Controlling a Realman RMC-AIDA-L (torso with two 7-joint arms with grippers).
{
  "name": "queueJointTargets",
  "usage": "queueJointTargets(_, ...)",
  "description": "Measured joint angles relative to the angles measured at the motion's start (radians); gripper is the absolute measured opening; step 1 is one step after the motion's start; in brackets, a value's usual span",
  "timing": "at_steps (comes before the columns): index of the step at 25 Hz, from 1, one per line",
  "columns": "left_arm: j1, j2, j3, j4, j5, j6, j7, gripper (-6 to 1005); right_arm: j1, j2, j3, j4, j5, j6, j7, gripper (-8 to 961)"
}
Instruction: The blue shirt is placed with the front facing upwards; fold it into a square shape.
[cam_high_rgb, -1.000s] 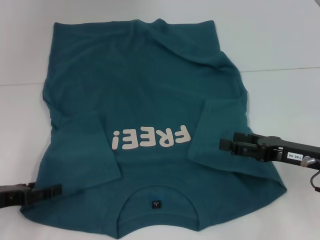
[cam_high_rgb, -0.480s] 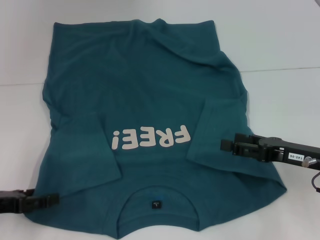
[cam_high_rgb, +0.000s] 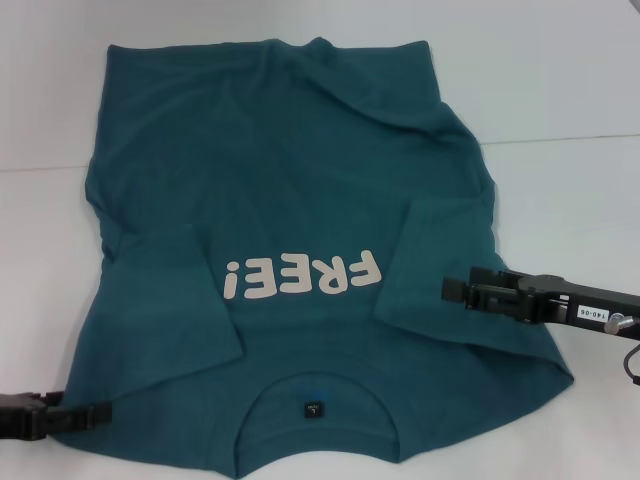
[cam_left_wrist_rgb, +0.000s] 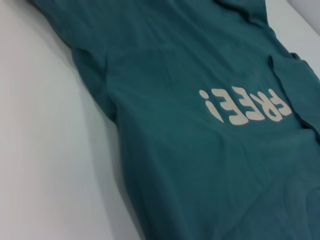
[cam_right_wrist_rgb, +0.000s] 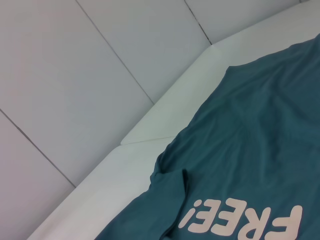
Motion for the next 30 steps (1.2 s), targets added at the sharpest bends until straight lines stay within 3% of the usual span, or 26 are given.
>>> queueJointTargets(10,-0.025,0.003,-0.002,0.011,-0.004,0.099,0.002,904,0.005,-0.002,0.000,-0.001,0.000,0.000,0.001,927)
queueJointTargets(30,-0.006,0.008,-0.012,0.037,0.020,0.057,-0.001,904,0.008,-0.001,-0.004,0.000,-0.001,0.026,0.001,926)
